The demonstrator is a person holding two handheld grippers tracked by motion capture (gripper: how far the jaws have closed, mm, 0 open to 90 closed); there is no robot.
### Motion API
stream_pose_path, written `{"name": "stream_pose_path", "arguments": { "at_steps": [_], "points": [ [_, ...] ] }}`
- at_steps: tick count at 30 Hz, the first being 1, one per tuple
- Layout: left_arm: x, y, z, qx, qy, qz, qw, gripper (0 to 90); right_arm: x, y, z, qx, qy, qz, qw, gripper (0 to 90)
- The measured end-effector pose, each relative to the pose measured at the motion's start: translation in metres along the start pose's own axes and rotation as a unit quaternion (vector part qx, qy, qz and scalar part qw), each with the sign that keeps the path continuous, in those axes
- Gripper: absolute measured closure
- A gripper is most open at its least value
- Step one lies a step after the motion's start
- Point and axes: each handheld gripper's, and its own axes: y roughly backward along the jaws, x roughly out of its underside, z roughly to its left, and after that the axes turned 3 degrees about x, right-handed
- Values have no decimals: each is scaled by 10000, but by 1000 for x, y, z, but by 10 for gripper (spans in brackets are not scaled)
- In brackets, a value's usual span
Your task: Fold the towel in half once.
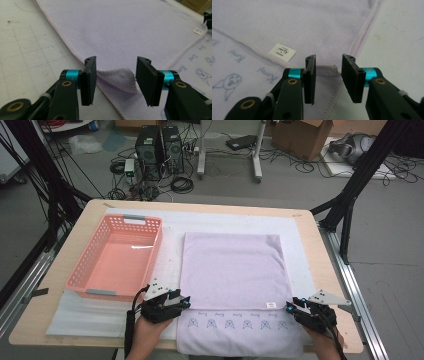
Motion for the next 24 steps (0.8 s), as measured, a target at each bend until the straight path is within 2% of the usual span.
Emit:
{"name": "stream_pose_path", "arguments": {
  "at_steps": [2,4,7,11,14,16,19,22,24],
  "points": [
    [1,-2,-2,-44,-28,163,9999,568,0,-2,0,62,70,37,9999,709],
    [1,-3,-3,-71,-75,204,9997,598,1,-2,1,110,135,13,9998,767],
    [1,-5,-4,-98,-39,281,9996,668,1,-3,1,115,153,11,9998,782],
    [1,-6,-6,-127,-127,351,9992,800,-1,0,-1,122,104,-114,9998,676],
    [1,-6,-6,-160,-127,350,9992,845,-3,4,0,119,89,-238,9996,581],
    [1,-6,-6,-157,-128,349,9992,860,-3,4,0,63,112,-277,9995,576],
    [1,-6,-6,-136,-108,308,9994,864,-1,-3,2,-84,226,-121,9996,664],
    [1,-5,-5,-122,-100,292,9994,868,-2,-6,3,-61,351,-44,9994,779],
    [1,-5,-6,-117,-123,267,9995,871,-3,-5,1,-66,290,-52,9995,852]
  ]
}}
